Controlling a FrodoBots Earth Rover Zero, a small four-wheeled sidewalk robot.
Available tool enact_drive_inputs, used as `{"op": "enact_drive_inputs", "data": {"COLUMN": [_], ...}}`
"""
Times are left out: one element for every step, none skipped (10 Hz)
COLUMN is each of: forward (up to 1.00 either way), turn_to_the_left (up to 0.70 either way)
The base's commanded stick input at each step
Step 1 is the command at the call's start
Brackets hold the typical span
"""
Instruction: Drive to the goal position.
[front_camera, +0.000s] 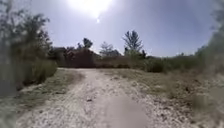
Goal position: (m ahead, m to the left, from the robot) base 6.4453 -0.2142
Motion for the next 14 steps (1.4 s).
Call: {"op": "enact_drive_inputs", "data": {"forward": [0.7, 0.7, 0.7, 0.7, 0.7, 0.7, 0.7, 0.7, 0.7, 0.7, 0.7, 0.7, 0.7, 0.7], "turn_to_the_left": [0.0, 0.0, 0.0, 0.0, 0.0, 0.0, 0.0, 0.0, 0.0, 0.0, 0.0, 0.0, 0.0, 0.0]}}
